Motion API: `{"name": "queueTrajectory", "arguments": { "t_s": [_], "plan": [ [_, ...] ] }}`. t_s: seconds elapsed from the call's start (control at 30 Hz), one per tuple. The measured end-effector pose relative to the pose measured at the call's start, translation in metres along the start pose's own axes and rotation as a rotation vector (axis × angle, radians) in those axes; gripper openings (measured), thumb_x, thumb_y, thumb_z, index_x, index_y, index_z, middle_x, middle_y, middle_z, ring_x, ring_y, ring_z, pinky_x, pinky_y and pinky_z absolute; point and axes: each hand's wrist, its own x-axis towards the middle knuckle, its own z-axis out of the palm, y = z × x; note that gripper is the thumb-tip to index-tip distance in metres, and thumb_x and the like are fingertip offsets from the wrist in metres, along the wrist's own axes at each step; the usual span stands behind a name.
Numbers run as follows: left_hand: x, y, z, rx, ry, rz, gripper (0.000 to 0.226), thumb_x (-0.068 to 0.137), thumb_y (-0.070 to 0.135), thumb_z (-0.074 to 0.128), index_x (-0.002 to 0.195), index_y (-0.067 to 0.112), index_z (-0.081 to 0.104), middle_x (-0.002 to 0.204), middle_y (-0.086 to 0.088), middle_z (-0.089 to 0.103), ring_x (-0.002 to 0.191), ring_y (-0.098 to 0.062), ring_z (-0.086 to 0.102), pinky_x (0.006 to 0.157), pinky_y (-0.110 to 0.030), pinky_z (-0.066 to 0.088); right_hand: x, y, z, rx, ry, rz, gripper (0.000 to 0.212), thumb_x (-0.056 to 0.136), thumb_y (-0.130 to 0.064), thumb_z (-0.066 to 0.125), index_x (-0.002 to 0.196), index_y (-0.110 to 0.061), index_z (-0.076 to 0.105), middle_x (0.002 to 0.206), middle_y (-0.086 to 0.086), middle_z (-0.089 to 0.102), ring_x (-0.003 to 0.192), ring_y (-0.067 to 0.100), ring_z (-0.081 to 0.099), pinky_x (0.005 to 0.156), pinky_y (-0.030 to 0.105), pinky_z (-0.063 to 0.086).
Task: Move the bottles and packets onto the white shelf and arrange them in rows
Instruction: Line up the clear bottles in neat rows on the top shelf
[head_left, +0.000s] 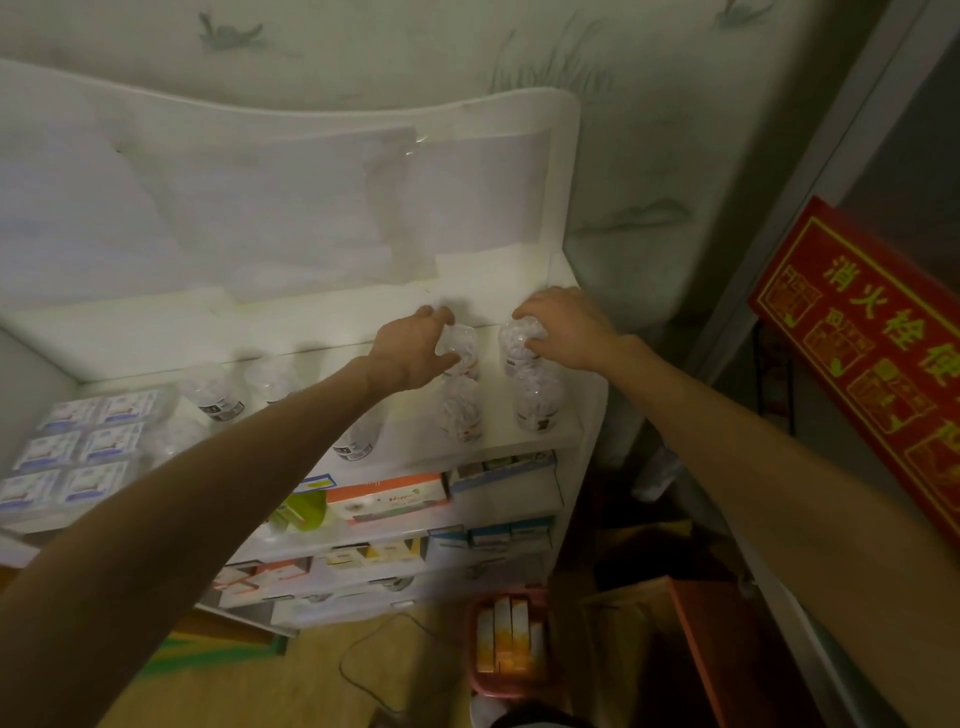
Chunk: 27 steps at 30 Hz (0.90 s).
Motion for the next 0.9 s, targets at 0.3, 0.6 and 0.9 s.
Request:
{"name": "queueTrajectory", "arguments": {
  "t_s": [0.3,0.6,0.9],
  "plan": [
    [-0.011,0.001,-0.009,0.045,0.111,0.051,0.056,0.092,0.049,0.059,0.137,0.017,0.050,0.143,-0.005,0.045,0.125,-0.028,0.048,0.093,-0.043,0.048,-0.002,-0.002,-0.001,0.018,-0.014,0.012,0.049,0.084,-0.035,0.068,0.130,-0.021,0.060,0.132,0.002,0.060,0.120,0.023,0.053,0.103,0.040,0.038],
    [-0.044,-0.009,-0.018,-0.051,0.079,0.165,0.050,0.091,0.058,0.055,0.129,0.026,0.056,0.133,0.007,0.053,0.106,-0.017,0.062,0.081,-0.034,0.052,-0.020,-0.019,-0.010,0.190,0.079,-0.044,0.039,0.091,-0.035,0.062,0.128,-0.020,0.060,0.133,-0.001,0.057,0.120,0.017,0.052,0.101,0.034,0.043],
    [-0.051,0.002,-0.001,-0.013,-0.121,0.131,0.072,0.079,0.069,0.064,0.136,0.027,0.049,0.131,0.004,0.059,0.104,-0.017,0.060,0.077,-0.028,0.042,-0.046,-0.029,-0.019,-0.052,-0.180,-0.084,0.064,0.083,-0.062,0.061,0.135,-0.026,0.054,0.133,-0.005,0.059,0.114,0.017,0.058,0.093,0.037,0.049]
  ]
}}
